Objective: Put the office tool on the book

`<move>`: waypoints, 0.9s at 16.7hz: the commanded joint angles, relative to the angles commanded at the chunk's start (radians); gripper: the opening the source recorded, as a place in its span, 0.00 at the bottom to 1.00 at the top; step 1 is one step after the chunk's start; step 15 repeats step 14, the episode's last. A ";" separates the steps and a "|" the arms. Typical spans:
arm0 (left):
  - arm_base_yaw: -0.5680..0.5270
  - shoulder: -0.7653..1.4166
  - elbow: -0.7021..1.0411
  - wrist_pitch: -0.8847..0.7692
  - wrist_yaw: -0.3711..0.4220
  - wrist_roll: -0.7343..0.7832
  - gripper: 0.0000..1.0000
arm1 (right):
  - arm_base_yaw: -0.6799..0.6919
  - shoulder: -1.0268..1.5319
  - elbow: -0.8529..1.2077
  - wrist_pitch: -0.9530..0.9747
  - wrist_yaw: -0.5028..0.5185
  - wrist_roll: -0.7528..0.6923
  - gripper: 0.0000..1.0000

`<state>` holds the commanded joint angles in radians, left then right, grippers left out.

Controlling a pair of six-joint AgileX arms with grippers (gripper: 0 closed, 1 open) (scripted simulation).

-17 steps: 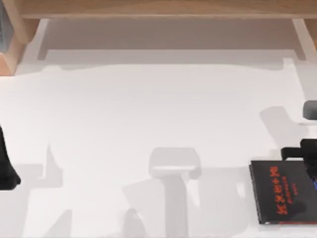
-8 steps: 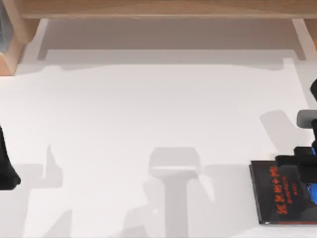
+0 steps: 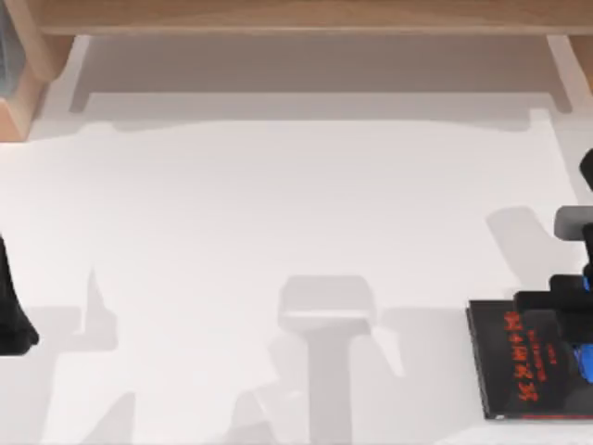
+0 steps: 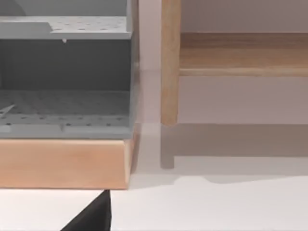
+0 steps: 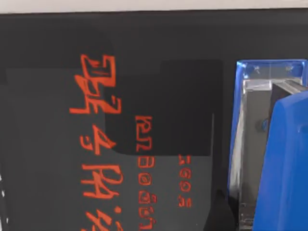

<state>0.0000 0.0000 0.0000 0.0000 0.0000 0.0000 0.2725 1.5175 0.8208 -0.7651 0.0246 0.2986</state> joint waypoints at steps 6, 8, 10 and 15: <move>0.000 0.000 0.000 0.000 0.000 0.000 1.00 | 0.000 0.000 0.000 0.000 0.000 0.000 0.83; 0.000 0.000 0.000 0.000 0.000 0.000 1.00 | 0.000 0.000 0.000 0.000 0.000 0.000 0.98; 0.000 0.000 0.000 0.000 0.000 0.000 1.00 | 0.000 0.000 0.000 0.000 0.000 0.000 1.00; 0.000 0.000 0.000 0.000 0.000 0.000 1.00 | 0.000 0.000 0.000 0.000 0.000 0.000 1.00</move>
